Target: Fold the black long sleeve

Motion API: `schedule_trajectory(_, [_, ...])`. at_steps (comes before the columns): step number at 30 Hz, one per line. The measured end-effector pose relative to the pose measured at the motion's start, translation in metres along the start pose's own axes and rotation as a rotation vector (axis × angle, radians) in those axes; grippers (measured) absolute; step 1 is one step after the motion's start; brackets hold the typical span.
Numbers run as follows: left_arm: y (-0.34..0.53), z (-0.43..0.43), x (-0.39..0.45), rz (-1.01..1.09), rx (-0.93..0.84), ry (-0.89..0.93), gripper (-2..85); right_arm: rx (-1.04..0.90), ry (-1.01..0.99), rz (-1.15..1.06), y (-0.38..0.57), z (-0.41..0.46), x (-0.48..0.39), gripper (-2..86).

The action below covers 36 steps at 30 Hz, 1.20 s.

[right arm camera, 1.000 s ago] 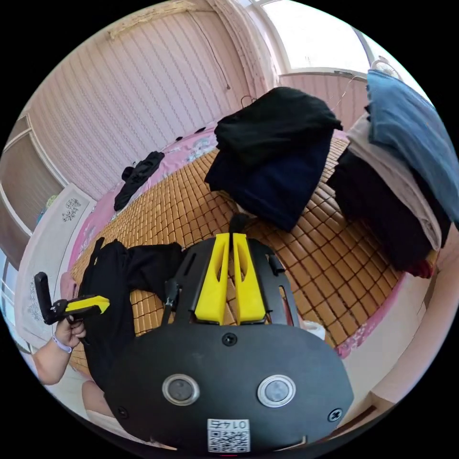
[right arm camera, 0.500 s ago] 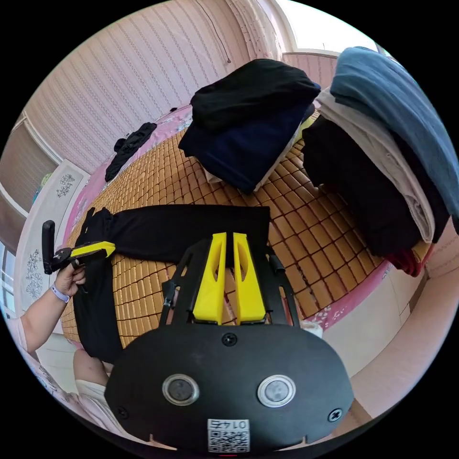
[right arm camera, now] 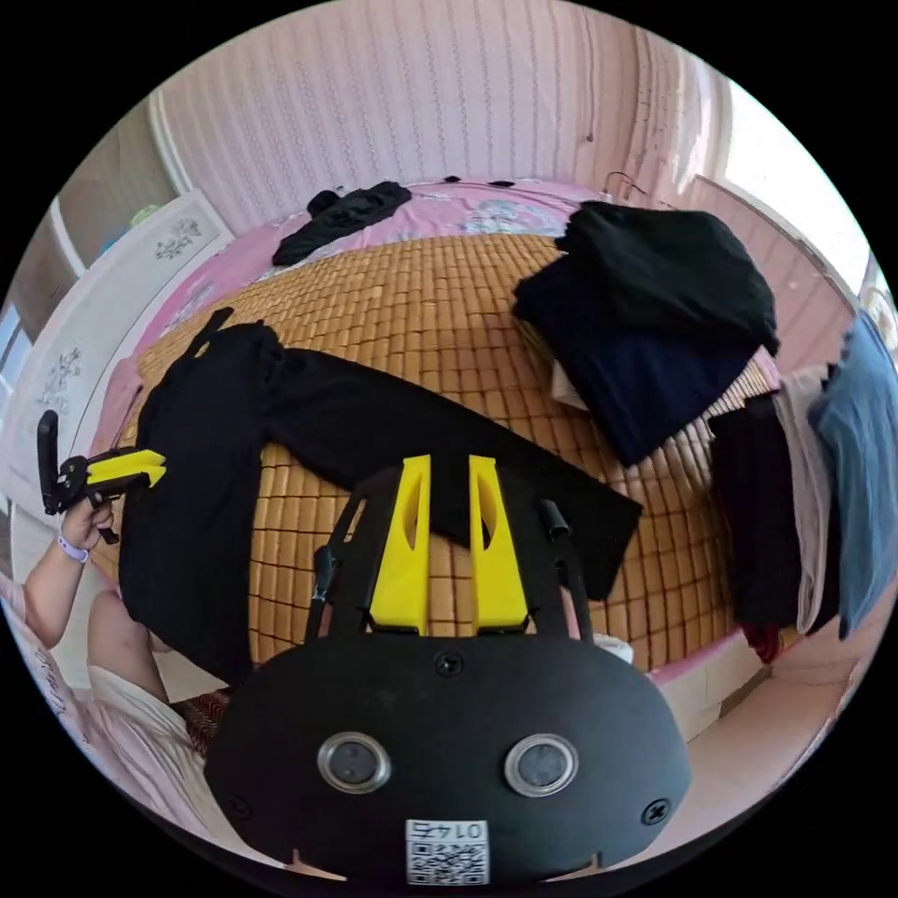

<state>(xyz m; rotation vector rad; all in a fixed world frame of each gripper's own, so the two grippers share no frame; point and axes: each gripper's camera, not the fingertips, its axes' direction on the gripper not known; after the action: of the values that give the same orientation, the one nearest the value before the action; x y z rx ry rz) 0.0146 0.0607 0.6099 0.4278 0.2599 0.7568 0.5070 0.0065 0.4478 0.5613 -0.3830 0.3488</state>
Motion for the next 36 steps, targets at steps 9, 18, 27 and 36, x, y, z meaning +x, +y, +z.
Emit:
schedule_trajectory(9, [0.165,-0.032,-0.078,-0.379,-0.023,-0.103,5.3,-0.099,-0.439,-0.487,-0.152,0.16,-0.301,7.3])
schedule_trajectory(18, [0.226,-0.034,-0.097,-0.442,0.038,-0.012,5.9,-0.292,-0.245,-0.204,-0.208,0.349,-0.41,7.7])
schedule_trajectory(27, [0.295,-0.092,-0.127,-0.587,0.246,0.02,5.9,-0.032,-0.944,-0.942,-0.085,0.234,-0.484,4.9])
schedule_trajectory(36, [0.435,-0.162,-0.166,-0.92,0.252,-0.193,5.0,-0.218,-0.759,-0.887,-0.004,0.321,-0.418,6.2])
